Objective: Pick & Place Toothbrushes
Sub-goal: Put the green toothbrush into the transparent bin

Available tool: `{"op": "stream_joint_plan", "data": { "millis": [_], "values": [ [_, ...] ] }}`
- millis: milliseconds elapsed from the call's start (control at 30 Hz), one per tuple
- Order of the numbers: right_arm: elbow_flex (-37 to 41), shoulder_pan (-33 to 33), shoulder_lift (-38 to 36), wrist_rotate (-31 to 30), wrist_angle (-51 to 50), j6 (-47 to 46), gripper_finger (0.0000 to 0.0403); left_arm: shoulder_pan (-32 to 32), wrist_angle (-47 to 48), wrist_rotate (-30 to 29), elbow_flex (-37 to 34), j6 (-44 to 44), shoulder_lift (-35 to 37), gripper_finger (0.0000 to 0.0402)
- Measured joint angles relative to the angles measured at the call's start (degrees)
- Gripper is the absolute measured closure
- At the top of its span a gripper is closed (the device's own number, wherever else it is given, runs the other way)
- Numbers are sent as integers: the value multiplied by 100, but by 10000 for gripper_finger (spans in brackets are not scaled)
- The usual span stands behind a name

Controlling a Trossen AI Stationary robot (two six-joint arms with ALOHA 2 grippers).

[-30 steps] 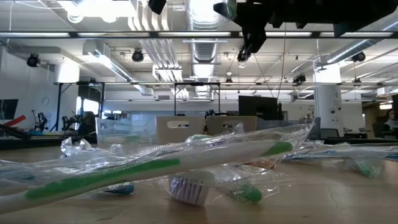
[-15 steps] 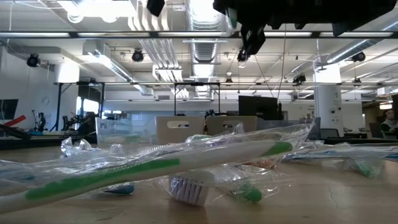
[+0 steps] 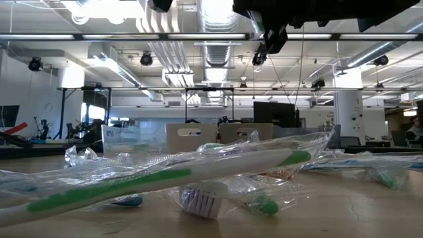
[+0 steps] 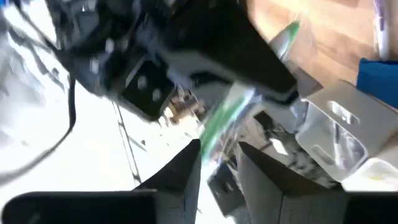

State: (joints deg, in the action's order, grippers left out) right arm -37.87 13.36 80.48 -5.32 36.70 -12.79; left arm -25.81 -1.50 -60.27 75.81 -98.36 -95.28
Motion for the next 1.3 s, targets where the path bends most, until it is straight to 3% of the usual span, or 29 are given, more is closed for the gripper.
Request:
{"op": "stream_joint_plan", "data": {
  "millis": [233,333,433,533,633,700,800,1033,1300],
  "values": [
    [37,16,-286,93,-391,10,383,-144,452,-741,-11,1145,333,284],
    [66,14,-332,81,-405,10,386,-183,1446,-1027,-11,2620,601,284],
    [81,20,-351,87,-487,6,385,-184,3211,-993,-11,4859,955,284],
    [81,18,-356,83,-480,6,382,-135,5068,-28,-14,7420,1315,284],
    [64,15,-356,72,-474,77,384,55,5615,1506,-122,9211,1581,284],
    [25,14,-356,72,-461,122,384,186,5261,2196,-348,9729,1692,284],
    [-30,14,-356,71,-450,126,383,278,4160,2612,-932,9878,1760,284],
    [-26,40,-356,70,-484,260,382,357,601,2652,-2593,9430,1711,284],
    [-22,38,-356,70,-482,786,381,482,-3611,2762,-4401,9565,1648,284]
  ]
}}
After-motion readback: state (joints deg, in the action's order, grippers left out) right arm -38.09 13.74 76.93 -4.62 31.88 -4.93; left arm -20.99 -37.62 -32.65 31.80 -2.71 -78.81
